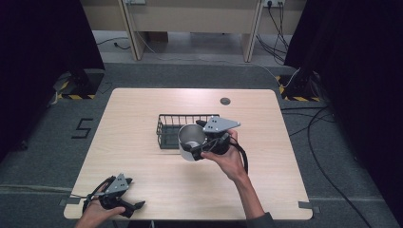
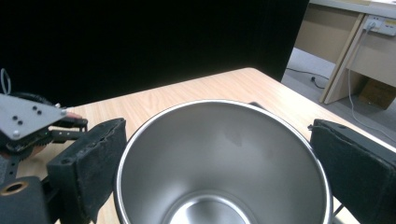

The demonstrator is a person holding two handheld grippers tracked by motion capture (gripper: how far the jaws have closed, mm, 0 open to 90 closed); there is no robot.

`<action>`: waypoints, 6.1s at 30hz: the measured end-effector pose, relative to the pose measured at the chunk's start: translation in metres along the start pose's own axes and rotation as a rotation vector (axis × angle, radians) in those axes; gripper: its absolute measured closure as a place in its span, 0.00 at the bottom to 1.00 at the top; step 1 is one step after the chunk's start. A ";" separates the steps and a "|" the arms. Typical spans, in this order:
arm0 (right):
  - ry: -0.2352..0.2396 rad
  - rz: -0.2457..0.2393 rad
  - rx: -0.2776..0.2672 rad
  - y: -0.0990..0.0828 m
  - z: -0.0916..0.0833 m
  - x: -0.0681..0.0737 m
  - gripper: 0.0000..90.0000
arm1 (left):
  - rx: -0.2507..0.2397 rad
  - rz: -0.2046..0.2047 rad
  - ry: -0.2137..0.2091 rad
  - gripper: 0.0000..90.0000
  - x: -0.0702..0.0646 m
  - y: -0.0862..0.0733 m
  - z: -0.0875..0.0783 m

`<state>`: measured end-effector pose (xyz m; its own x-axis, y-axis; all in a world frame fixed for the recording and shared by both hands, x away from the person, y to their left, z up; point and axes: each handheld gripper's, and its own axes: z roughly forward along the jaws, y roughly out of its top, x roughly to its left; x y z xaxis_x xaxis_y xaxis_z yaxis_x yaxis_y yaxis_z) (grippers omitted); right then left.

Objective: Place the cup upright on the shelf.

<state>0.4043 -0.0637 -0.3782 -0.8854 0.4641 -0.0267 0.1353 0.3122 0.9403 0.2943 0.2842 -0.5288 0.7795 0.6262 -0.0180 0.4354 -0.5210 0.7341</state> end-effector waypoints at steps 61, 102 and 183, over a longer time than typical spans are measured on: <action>-0.022 0.006 0.107 0.030 0.080 -0.082 0.07 | 0.006 0.006 -0.004 0.00 -0.001 0.000 -0.001; -0.045 0.045 0.141 0.003 0.082 -0.086 0.11 | 0.006 0.006 -0.006 0.00 -0.001 -0.001 -0.001; -0.149 0.090 0.049 -0.068 -0.049 -0.013 0.18 | 0.005 0.006 -0.002 0.00 -0.002 -0.001 -0.002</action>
<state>0.3847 -0.1310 -0.4249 -0.7937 0.6083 0.0030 0.2354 0.3026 0.9236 0.2915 0.2848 -0.5287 0.7829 0.6220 -0.0150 0.4333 -0.5277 0.7306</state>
